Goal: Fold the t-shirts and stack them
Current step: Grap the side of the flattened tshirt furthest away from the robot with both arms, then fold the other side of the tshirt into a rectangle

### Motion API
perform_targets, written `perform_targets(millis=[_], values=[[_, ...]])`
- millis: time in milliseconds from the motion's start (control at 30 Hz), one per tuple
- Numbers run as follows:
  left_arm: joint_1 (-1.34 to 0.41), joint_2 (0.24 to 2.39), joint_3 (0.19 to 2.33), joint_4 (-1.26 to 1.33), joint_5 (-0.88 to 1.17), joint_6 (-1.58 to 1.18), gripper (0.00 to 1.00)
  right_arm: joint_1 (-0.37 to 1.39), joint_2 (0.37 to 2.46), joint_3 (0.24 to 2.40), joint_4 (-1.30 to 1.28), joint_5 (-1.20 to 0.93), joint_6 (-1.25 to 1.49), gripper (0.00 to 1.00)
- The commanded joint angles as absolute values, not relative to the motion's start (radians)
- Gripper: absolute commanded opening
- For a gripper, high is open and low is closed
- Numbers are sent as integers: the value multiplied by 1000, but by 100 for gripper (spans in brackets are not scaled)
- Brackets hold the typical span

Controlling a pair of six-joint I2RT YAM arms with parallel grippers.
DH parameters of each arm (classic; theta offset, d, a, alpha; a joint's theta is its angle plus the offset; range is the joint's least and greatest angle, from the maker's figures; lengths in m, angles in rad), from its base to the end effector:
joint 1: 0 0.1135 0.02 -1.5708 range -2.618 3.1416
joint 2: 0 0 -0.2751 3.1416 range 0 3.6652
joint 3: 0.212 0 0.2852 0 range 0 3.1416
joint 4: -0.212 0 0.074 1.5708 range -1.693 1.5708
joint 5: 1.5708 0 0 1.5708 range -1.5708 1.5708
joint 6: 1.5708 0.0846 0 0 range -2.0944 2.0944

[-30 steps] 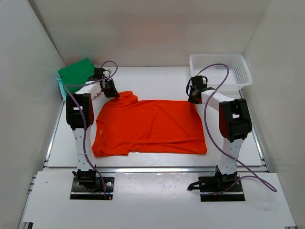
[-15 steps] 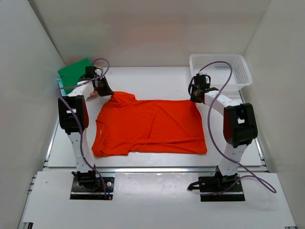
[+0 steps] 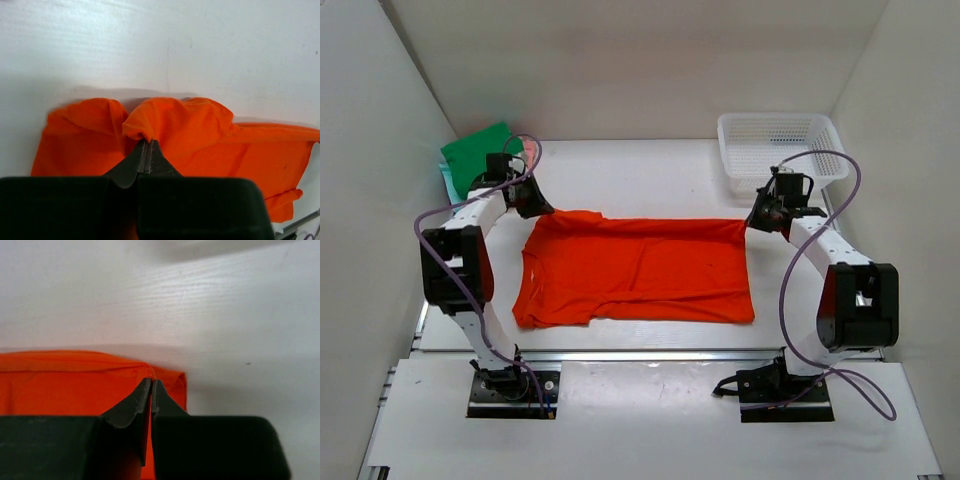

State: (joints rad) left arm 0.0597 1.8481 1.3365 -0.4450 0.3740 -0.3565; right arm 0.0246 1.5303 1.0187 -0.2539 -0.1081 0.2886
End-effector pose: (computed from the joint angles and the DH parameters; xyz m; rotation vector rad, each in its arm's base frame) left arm 0.4569 -0.0037 0.1691 -0.3737 2.5040 -0.5914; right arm 0.3950 0.0188 0.1946 0.2553 2.3340 0.2814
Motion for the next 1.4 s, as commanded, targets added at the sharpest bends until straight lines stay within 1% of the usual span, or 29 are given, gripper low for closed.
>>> perform_targets(millis=[0,200,300,467,767,1067,1367], values=[[63,1721,1247,-442,364,-333,0,11,1465,976,-256,-178,282,0],[92,1582,1119,-454,342,-327,0,17,1390,885,-328,-233,325,0],[75,1523,1045,-457,330,-321,0,50,1353,858,-379,-227,341,0],[83,1422,947,-457,318,-327,0,81,1318,848,-491,-158,370,0],[72,1339,873,-502,250,-314,0,18,1270,793,-537,-161,348,0],[58,1298,876,-552,186,-292,0,6,1281,767,-514,-184,324,0],[31,1223,758,-555,210,-322,0,14,1305,773,-538,-138,307,0]])
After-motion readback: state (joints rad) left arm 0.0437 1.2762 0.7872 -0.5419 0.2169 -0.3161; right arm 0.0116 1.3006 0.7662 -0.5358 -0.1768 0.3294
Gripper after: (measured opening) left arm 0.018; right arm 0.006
